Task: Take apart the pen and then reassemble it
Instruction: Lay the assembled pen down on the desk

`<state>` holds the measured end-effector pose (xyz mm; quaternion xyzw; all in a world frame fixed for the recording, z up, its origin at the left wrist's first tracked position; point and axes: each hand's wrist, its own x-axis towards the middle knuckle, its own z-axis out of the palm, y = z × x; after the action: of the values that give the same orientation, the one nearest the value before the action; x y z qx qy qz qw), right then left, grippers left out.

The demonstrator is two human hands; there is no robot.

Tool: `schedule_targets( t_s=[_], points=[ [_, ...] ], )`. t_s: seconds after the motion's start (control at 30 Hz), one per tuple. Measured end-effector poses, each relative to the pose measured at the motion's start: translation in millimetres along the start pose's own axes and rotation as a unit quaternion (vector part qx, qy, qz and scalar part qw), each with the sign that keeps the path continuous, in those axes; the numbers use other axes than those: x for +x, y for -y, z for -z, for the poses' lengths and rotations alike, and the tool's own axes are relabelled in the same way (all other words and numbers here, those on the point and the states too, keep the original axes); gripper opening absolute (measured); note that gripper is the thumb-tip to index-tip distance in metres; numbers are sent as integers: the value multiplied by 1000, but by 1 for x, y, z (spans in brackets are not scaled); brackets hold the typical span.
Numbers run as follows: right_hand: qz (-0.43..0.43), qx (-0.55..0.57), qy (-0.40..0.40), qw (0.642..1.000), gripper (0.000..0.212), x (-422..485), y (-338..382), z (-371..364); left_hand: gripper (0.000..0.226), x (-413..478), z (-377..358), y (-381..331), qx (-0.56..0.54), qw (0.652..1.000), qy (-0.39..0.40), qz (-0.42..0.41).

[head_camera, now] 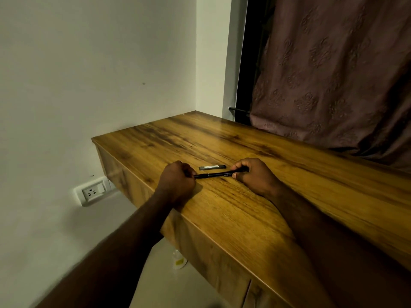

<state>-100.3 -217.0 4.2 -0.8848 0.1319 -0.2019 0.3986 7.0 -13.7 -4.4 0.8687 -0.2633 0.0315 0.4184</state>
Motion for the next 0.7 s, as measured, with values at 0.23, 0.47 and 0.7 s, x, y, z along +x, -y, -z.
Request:
schedule_targets(
  t_s=[0.23,0.47,0.7],
  points=[
    [6,-3,13,1000,19,-1,-1,1,7,3,2,4,-14,1000,7,1],
    [-4,0,11,1000,22,-3,1,3,8,-3,4,-1,-17,1000,-1,-1],
    [3,-13,8,1000,15,-3,1,3,9,-8,7,-6,5,1000,14,-25]
  ],
)
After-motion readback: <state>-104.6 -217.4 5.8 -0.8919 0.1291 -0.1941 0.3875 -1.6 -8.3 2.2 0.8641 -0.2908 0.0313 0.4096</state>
